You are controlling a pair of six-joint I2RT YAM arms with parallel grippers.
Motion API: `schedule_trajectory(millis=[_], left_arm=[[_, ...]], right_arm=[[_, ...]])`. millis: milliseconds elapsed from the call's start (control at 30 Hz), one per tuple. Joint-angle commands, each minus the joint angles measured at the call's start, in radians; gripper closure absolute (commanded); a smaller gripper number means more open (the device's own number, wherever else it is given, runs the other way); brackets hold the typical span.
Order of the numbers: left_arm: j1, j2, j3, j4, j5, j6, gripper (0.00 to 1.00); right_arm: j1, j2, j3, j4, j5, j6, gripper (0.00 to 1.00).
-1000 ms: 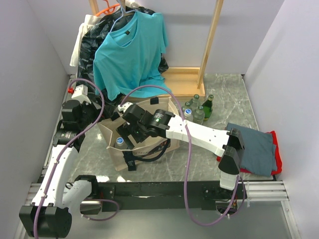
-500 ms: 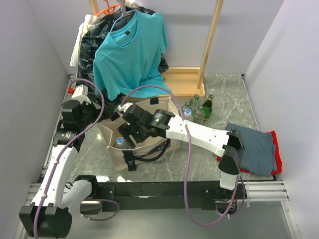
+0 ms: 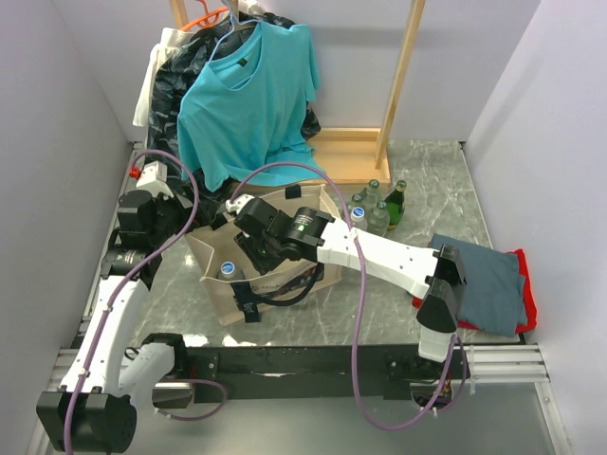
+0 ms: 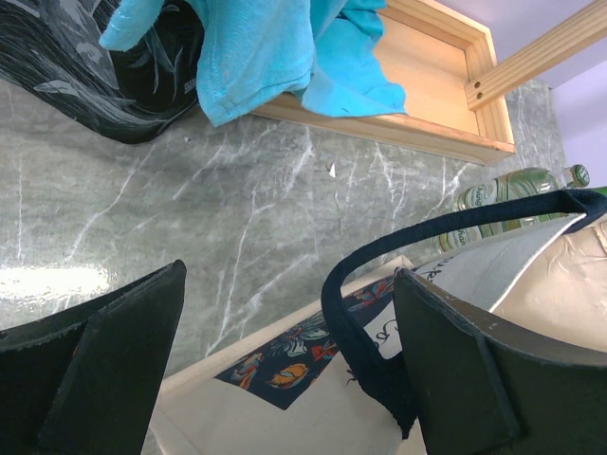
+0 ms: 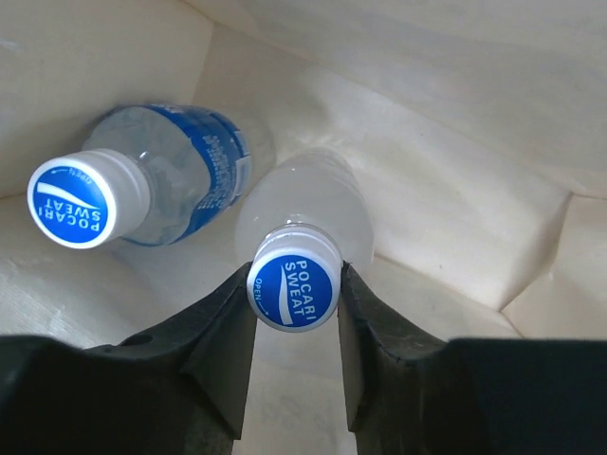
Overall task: Take the beverage out of the canvas bag
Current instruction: Adjust the drink in the canvas bag.
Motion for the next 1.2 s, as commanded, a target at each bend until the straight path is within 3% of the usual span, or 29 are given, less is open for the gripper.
schedule_trajectory(millis=[0,67,133,167,567,1167], left_arm=[[-0.001,-0.019,-0.008,0.024,0.018,-0.005,0.04],[-0.001,-0.020,-0.011,0.025,0.018,-0.007,0.04],[-0.001,-0.020,-0.013,0.027,0.022,-0.007,0.04],[-0.001,-0.020,-0.011,0.025,0.021,-0.005,0.04],[-0.001,-0.019,-0.002,0.022,0.013,-0.002,0.04],[-0.001,-0.030,-0.014,0.027,0.016,-0.008,0.04]], right_arm=[[0.012,-0.009,-0.006,-0.006,-0.070,0.017,0.75],[0.012,-0.008,-0.004,-0.007,-0.067,0.014,0.87],[0.011,-0.006,0.001,-0.013,-0.067,0.012,0.91],[0.011,-0.004,0.002,-0.013,-0.065,0.012,1.00],[0.011,-0.052,-0.012,0.010,-0.027,0.017,1.00],[0.011,-0.147,0.037,0.030,0.153,-0.049,1.00]])
